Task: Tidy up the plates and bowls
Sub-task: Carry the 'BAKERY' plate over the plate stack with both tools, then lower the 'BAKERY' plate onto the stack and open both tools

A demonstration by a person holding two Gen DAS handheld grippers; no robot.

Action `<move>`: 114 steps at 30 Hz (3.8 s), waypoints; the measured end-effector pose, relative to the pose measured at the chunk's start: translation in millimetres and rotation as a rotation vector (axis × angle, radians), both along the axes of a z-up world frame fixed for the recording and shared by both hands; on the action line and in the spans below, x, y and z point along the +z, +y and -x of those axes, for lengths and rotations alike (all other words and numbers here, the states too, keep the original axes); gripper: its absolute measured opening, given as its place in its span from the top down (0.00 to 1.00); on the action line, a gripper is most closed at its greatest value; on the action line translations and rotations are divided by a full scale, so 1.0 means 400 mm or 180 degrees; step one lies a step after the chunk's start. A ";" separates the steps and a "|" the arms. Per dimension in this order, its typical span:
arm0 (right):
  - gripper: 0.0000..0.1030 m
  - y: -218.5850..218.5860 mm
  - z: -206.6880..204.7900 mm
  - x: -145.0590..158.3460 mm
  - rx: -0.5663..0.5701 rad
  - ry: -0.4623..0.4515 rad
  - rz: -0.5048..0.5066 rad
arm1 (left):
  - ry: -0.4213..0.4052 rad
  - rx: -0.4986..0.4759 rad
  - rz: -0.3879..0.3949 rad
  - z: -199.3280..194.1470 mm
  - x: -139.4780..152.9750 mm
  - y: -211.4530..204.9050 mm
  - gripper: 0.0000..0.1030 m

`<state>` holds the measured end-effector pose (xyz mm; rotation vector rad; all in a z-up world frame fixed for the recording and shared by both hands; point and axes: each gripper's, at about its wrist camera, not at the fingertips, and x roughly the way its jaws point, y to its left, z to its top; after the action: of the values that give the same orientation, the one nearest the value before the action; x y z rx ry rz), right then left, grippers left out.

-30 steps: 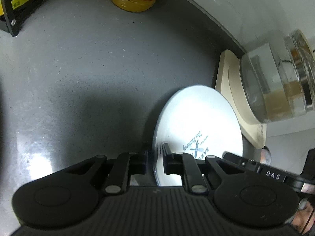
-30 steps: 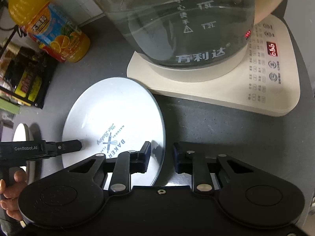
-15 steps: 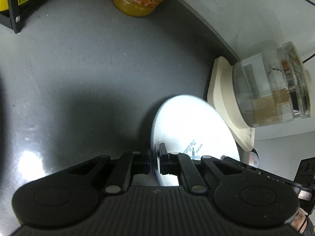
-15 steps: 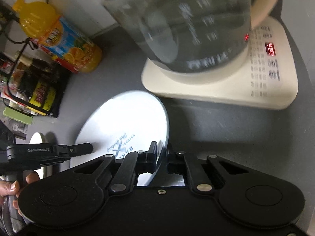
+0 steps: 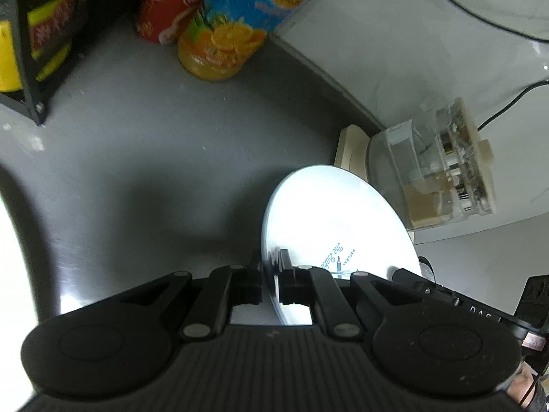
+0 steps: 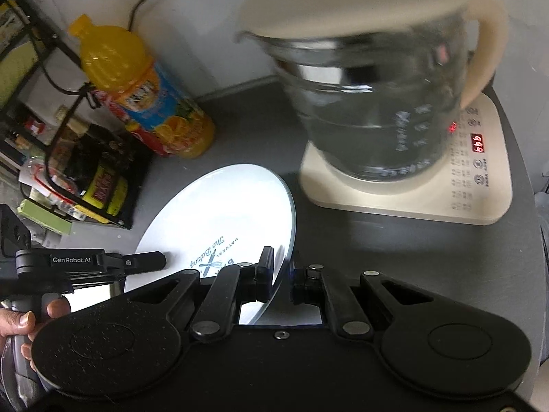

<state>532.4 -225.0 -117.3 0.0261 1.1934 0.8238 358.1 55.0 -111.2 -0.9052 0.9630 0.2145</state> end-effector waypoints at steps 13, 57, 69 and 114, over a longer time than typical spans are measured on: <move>0.91 0.155 0.143 0.073 0.0031 0.0052 -0.0324 | -0.0023 0.0112 -0.0041 0.158 0.063 0.165 0.93; 0.90 0.445 0.552 -0.029 0.0279 0.0050 0.0002 | 0.0341 0.0127 -0.0011 0.523 -0.044 0.427 0.90; 0.90 0.450 0.585 -0.051 0.0238 0.0023 0.0140 | 0.0414 0.0121 0.0066 0.538 -0.094 0.426 0.88; 0.90 0.544 0.600 -0.104 0.0276 0.0042 0.0356 | 0.0466 0.0436 -0.0456 0.600 -0.024 0.505 0.62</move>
<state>292.4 -7.6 -158.9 -0.1127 1.2584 0.8324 118.3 256.9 -120.9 -0.8323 1.0077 0.4659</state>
